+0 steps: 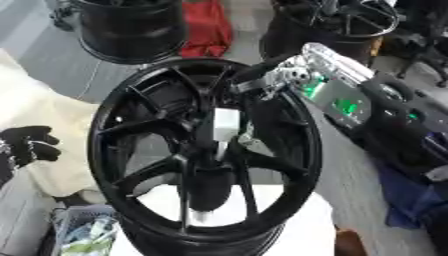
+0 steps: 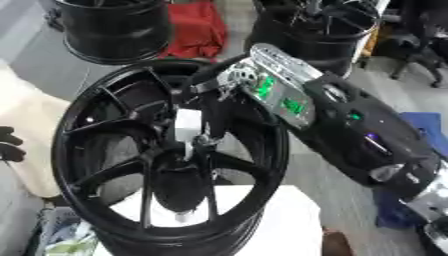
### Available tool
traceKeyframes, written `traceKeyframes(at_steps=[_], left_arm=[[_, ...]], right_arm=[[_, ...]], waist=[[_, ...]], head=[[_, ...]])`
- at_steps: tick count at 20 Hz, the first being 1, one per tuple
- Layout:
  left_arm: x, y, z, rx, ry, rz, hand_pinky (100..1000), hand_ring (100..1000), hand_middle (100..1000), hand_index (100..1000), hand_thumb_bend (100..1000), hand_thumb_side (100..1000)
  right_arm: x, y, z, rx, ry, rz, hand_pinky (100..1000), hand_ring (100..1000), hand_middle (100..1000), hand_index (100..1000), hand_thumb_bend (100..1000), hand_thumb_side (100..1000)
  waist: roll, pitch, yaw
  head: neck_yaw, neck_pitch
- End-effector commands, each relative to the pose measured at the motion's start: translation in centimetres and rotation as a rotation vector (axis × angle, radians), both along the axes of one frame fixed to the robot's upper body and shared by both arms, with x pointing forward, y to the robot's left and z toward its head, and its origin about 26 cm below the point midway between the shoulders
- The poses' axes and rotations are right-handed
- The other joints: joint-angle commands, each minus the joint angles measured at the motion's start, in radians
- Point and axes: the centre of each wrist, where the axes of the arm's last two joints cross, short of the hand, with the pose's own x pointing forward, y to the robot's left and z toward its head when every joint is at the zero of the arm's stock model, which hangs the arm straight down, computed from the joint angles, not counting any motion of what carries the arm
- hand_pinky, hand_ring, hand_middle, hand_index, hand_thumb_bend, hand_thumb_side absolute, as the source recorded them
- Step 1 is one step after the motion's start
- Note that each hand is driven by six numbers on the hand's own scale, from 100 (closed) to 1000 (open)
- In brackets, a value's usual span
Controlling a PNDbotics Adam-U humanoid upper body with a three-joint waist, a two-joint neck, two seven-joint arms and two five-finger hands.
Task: Pull the pin out of the wheel hub.
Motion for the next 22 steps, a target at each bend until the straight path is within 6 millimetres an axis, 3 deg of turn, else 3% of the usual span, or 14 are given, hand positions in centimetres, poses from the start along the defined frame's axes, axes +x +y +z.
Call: traceKeyframes(at_steps=[1, 10, 14, 19, 22], left_arm=[[0.0, 0.4, 0.8, 0.025, -0.018, 0.006, 744, 696, 682, 839, 100, 905], [-0.1, 0.5, 0.9, 0.024, -0.015, 0.009, 744, 696, 682, 839, 100, 905], [-0.2, 0.6, 1.0, 0.024, -0.017, 0.013, 745, 697, 682, 839, 100, 905], [-0.3, 0.9, 1.1, 0.025, -0.017, 0.024, 745, 696, 682, 839, 100, 905], [-0.3, 1.0, 1.2, 0.023, -0.021, 0.028, 745, 696, 683, 839, 100, 905]], right_arm=[[-0.7, -0.6, 3.1, 0.043, -0.079, 0.011, 516, 559, 498, 631, 194, 288], [-2.6, -4.1, 7.9, 0.16, -0.153, -0.052, 474, 521, 453, 582, 138, 218], [-3.4, -6.8, 10.3, 0.218, -0.192, -0.11, 468, 515, 448, 579, 138, 206], [-5.4, -14.2, 13.1, 0.309, -0.331, -0.304, 459, 494, 439, 570, 150, 169], [-6.4, -19.4, 12.3, 0.391, -0.452, -0.488, 451, 474, 431, 559, 150, 150]], waist=[[0.009, -0.019, -0.003], [0.006, -0.023, -0.01], [0.006, -0.024, -0.015], [0.004, -0.022, -0.023], [0.004, -0.018, -0.025]], head=[[-0.002, -0.001], [0.003, -0.001], [0.004, -0.001], [0.014, -0.001], [0.019, -0.002]])
